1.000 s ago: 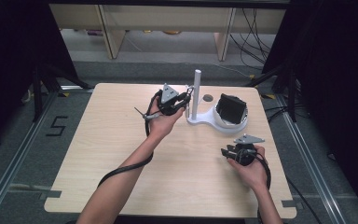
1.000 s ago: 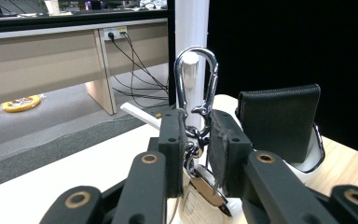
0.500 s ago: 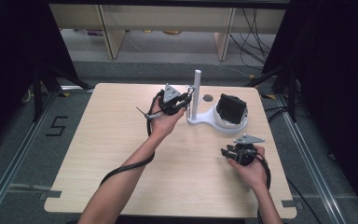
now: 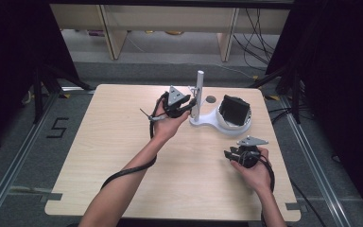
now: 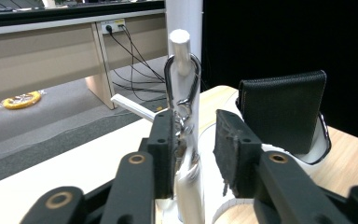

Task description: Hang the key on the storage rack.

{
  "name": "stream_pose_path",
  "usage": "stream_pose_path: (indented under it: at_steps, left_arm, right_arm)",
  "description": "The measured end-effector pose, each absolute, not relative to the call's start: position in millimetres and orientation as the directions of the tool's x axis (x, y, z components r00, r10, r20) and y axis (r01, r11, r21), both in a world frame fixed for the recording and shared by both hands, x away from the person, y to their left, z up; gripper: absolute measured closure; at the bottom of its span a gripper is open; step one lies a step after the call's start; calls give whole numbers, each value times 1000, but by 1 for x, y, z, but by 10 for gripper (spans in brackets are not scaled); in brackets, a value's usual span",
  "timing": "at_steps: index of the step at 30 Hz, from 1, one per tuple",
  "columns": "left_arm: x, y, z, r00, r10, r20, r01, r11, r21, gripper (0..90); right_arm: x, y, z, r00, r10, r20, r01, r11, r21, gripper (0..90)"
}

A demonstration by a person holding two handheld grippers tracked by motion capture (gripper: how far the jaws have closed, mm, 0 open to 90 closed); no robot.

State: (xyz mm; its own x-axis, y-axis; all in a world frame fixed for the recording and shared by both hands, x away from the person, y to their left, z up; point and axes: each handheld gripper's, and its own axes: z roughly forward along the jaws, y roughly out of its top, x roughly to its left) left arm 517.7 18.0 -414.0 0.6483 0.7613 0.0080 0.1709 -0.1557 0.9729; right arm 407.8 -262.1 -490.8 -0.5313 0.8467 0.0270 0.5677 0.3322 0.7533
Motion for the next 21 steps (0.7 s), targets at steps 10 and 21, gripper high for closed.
stream_pose_path:
  at_steps: [10,21]
  left_arm:
    - [499,39,-414,655,754,56,168,-218,961,514]
    - [467,92,-434,633,769,88,189,-264,946,457]
  right_arm:
    - [407,-263,-489,-522,853,33,575,323,751,650]
    - [407,-263,-489,-528,849,24,564,329,758,646]
